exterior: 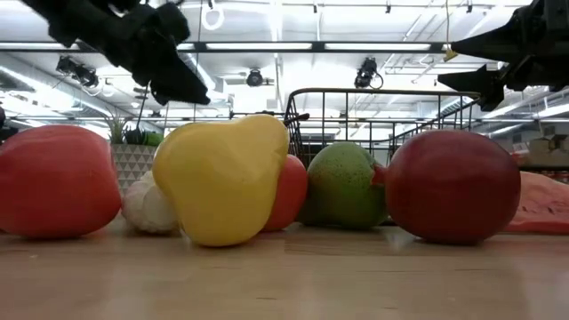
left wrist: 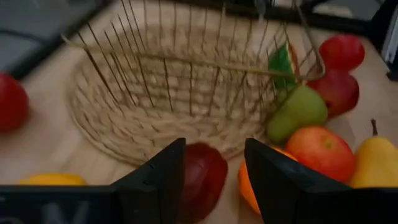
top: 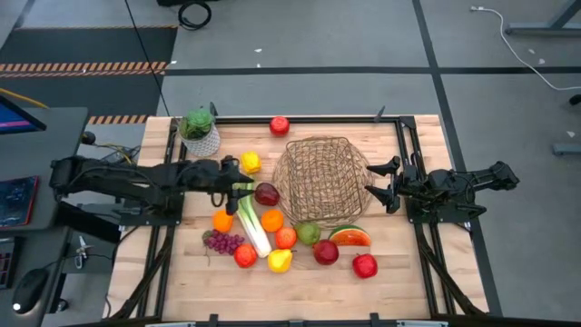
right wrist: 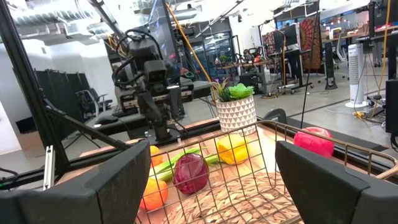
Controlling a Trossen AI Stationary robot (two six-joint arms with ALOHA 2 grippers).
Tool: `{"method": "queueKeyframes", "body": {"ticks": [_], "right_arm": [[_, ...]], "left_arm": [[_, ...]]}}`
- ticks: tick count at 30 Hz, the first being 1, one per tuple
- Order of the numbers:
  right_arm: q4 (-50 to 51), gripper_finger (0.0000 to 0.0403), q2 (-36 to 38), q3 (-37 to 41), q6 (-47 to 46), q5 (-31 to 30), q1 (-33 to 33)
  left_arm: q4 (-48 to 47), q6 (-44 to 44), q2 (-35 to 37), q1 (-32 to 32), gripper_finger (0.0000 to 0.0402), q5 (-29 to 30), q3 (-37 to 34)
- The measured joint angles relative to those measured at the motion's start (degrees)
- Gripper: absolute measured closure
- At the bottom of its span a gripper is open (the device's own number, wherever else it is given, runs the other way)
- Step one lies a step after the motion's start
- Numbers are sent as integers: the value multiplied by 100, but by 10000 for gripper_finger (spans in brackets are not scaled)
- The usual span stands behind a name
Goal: Build produce basket
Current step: Put the dark red apple into the brown wire basket
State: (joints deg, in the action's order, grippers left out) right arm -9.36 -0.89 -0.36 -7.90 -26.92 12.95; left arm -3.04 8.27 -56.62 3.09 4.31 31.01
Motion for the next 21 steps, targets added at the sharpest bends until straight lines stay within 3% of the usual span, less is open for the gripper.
{"method": "queueKeyframes", "body": {"ticks": [6, 16, 21], "right_arm": [[-1, 55, -1, 0, 2, 1, -1], [-2, 55, 0, 1, 2, 0, -2], [-2, 55, 0, 2, 4, 0, -2]], "left_arm": [[-559, -147, -580, 7, 195, 159, 519], [-2126, -702, -1616, 7, 55, 459, 1885], [-2939, -1196, -2165, 7, 16, 469, 2542]]}}
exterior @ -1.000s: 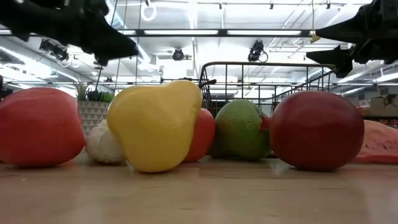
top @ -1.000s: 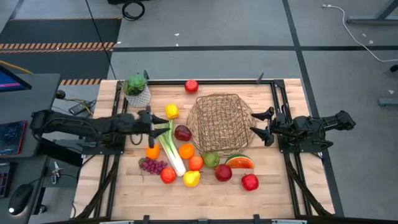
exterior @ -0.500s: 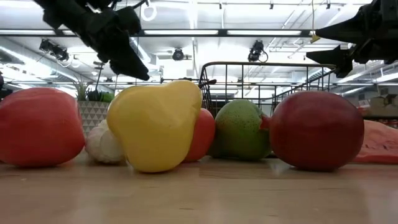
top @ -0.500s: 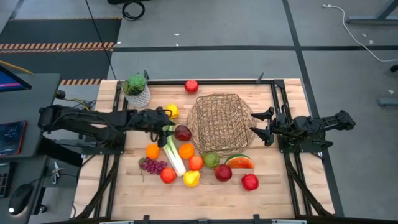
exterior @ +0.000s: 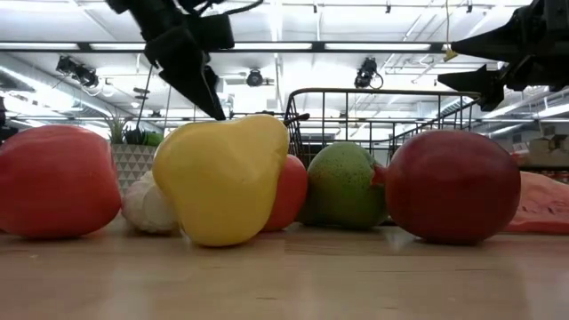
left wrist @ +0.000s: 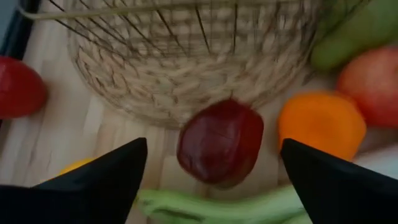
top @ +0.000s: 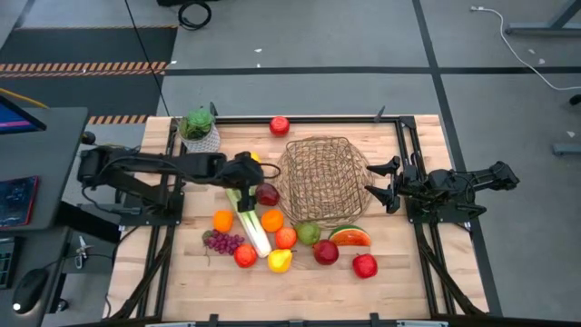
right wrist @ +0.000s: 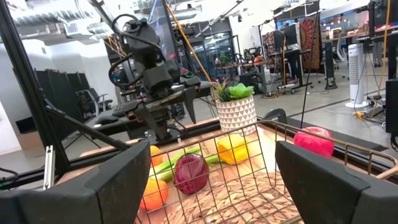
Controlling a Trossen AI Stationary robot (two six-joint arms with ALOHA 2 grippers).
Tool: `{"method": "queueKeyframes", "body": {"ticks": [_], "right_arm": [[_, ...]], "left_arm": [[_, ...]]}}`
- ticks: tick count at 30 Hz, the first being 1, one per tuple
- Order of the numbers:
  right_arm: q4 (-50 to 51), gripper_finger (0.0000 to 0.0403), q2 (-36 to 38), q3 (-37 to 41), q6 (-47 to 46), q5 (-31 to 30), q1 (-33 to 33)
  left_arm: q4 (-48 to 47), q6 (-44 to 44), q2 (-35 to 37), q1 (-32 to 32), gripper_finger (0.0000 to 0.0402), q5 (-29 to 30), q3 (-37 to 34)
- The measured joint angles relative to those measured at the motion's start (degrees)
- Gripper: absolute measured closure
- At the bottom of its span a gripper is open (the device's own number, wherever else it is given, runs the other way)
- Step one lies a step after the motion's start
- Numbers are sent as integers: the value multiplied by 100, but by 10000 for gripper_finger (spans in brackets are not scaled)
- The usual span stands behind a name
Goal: Build produce basket
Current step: Put the dark red apple into the brown wire basket
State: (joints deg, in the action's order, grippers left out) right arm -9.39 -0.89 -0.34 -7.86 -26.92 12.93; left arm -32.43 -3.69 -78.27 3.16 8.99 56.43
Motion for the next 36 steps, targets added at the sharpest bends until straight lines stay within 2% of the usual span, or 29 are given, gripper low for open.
{"method": "queueKeyframes", "body": {"ticks": [3, 8, 18, 25, 36], "right_arm": [[0, 55, 0, -1, -4, 0, 0], [2, 55, 0, 0, -4, 0, 2], [0, 55, -4, -1, -4, 0, 2], [-99, 55, -68, -2, -4, 0, 2], [-130, 55, -96, -2, -1, 0, 2]], "left_arm": [[-328, -181, -289, 2, 9, 49, 283], [-349, -365, -538, 3, 7, 64, 463], [-84, -934, -753, -17, 7, 62, 392], [11, -1649, -1252, -22, 8, -21, 395], [183, -2298, -1964, -22, 7, -17, 412]]}}
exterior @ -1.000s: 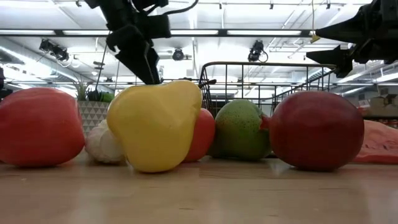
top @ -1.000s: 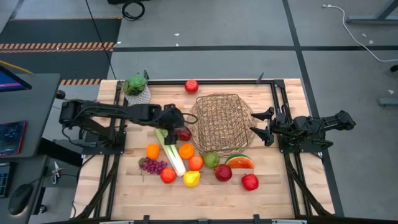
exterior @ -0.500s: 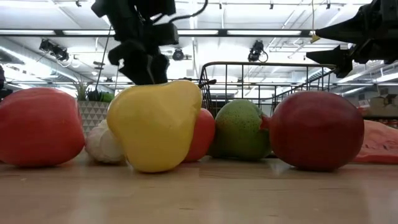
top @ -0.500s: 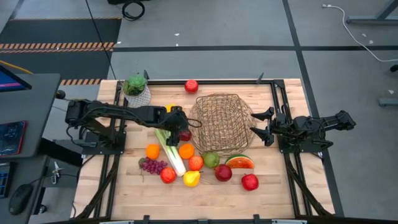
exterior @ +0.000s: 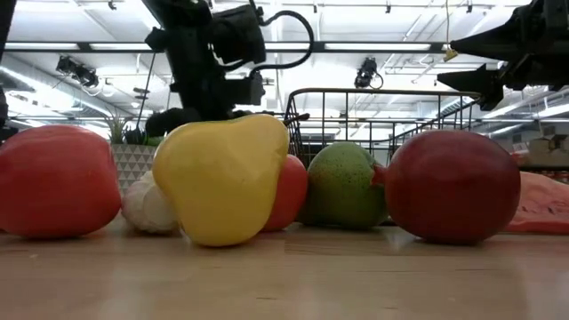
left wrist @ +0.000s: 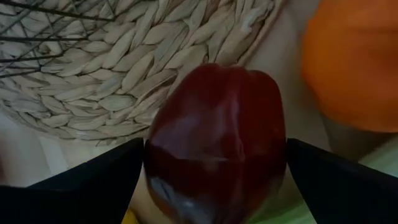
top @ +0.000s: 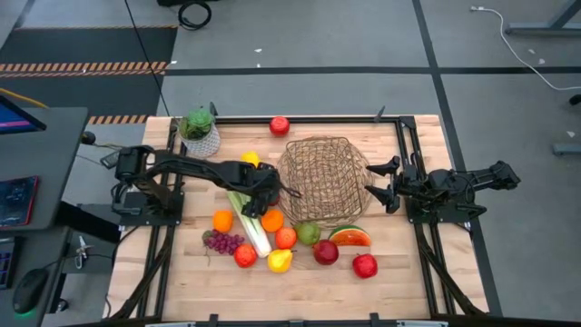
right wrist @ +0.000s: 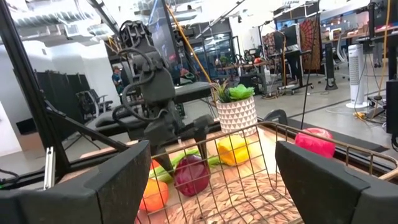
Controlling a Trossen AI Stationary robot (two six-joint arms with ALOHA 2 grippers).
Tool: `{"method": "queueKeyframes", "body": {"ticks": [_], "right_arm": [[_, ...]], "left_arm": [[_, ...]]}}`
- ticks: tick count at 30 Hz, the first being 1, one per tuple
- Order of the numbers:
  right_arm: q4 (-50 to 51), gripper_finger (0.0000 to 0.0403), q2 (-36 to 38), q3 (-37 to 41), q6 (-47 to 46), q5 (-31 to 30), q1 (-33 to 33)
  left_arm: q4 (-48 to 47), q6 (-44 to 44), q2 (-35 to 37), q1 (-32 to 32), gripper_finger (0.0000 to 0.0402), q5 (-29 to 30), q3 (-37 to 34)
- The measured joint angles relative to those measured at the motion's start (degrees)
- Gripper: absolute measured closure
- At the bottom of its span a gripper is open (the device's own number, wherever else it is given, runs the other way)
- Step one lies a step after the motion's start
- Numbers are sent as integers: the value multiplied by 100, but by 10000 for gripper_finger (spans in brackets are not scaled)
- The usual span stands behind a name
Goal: Build produce basket
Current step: Put the dark red apple into the brown wire basket
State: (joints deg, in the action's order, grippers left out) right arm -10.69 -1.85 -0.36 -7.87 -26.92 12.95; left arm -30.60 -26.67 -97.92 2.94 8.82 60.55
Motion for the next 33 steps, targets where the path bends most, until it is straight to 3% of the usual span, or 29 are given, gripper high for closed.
{"method": "queueKeyframes", "body": {"ticks": [19, 33], "right_arm": [[-21, 55, -2, 0, -3, 0, 0], [-19, 55, -2, 0, -3, 0, 0]], "left_arm": [[-175, 61, -80, -98, 17, 165, 116], [-1426, 384, -84, -131, 23, 337, 1080]]}}
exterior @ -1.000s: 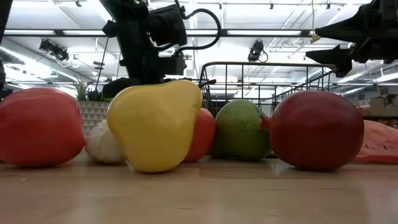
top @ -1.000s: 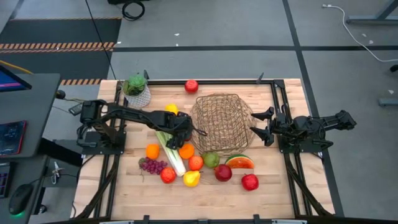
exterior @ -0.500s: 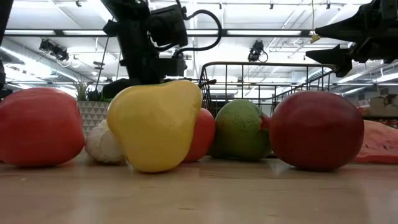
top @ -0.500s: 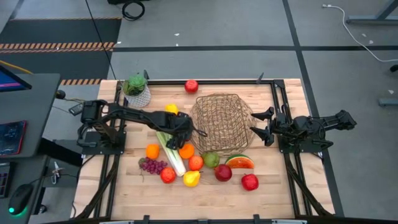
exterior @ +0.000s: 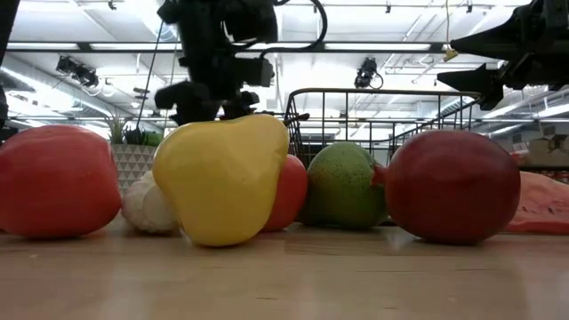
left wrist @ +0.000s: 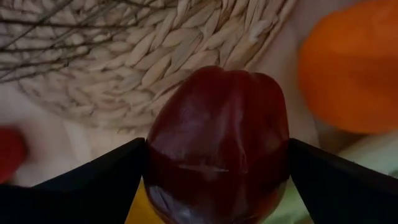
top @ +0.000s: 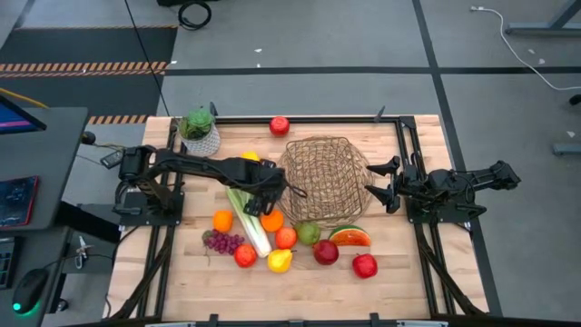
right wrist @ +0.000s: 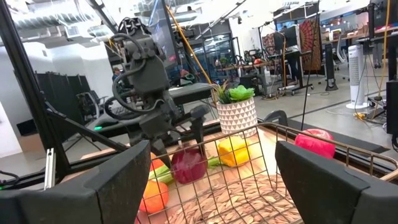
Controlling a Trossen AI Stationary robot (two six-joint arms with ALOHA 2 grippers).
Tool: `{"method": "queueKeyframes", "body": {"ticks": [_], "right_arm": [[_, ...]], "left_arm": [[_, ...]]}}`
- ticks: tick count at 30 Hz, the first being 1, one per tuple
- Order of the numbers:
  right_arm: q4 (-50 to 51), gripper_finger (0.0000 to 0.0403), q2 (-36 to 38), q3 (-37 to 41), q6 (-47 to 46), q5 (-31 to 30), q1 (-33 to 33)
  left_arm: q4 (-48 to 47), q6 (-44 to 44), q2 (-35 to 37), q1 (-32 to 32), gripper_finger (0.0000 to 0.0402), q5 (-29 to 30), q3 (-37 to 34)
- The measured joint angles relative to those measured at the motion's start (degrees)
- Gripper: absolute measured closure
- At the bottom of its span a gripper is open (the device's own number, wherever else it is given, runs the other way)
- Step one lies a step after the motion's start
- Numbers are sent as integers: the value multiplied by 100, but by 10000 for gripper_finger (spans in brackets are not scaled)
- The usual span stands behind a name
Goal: Build produce basket
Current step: Put the dark red apple into the brown wire basket
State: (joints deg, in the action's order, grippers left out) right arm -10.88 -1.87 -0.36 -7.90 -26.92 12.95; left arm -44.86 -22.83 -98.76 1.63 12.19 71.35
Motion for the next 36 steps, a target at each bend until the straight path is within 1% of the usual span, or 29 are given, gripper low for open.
{"method": "queueKeyframes", "body": {"ticks": [6, 9, 14, 17, 19, 22, 25, 28, 31, 33, 36], "right_arm": [[0, 55, 0, 0, 4, 0, 0], [0, 55, 0, 0, 0, 0, 0], [0, 55, 0, 0, 0, 0, 0], [0, 55, 0, 0, 4, 0, 0], [0, 55, 0, 0, 2, 0, 0], [0, 55, 0, 0, 1, 0, 0], [2, 55, 0, 0, 4, 0, 0], [0, 55, 0, 0, 2, -1, 0], [0, 55, 0, 0, 1, -1, 0], [0, 55, 0, 0, 3, 0, -1], [0, 55, 0, 0, 0, 0, 0]], "left_arm": [[-1145, 147, 2, 2, 23, 537, 799], [-1587, 261, 9, 7, 24, 943, 1246], [-1846, 239, 13, 7, 24, 1724, 1904], [-1771, 226, 14, 7, 24, 2013, 2268], [-1472, 267, 20, 9, 24, 2040, 2440], [-787, 270, 17, 7, 24, 2041, 2601], [-3, 173, 21, 7, 24, 2030, 2632], [554, -13, 17, 27, 24, 1986, 2630], [1030, -20, 17, 85, 24, 1775, 2626], [1311, 130, 17, 136, 24, 1569, 2626], [1587, 451, 17, 260, 24, 1033, 2626]]}}
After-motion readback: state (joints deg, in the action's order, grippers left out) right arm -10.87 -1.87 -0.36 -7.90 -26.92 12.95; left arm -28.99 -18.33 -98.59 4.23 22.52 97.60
